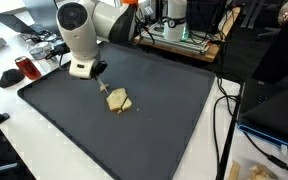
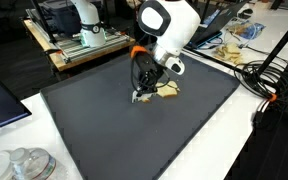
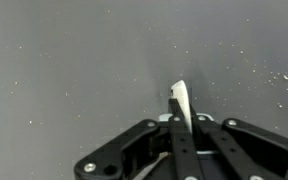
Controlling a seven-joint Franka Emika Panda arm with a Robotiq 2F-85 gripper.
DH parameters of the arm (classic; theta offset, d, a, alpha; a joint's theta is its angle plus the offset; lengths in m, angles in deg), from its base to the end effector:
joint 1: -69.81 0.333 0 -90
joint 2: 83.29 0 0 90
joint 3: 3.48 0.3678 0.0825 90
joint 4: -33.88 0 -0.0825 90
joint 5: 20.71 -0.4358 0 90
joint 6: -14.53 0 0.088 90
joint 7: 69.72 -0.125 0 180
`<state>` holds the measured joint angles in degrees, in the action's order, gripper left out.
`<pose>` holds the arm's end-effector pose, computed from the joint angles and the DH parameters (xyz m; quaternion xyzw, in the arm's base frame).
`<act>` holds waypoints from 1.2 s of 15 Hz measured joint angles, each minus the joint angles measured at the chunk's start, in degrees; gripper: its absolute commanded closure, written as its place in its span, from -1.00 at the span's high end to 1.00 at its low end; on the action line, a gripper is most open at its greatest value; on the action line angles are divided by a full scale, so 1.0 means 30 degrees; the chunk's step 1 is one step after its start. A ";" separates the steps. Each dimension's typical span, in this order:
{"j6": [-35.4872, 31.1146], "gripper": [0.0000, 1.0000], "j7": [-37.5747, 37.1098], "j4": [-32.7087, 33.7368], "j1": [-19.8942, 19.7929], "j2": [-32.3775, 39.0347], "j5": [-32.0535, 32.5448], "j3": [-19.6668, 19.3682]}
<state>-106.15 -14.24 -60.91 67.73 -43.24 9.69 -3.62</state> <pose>0.7261 -0.0597 0.1761 0.7838 0.5728 -0.2046 0.1248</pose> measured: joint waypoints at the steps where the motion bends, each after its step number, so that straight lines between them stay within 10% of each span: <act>1: 0.0000 -0.98 0.0113 0.0090 -0.0033 0.0085 -0.0118 0.0000; 18: 0.1245 -0.98 0.4854 0.2848 -0.1194 0.1641 -0.3198 0.0205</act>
<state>-102.41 0.32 -52.36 64.15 -38.32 0.10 -3.01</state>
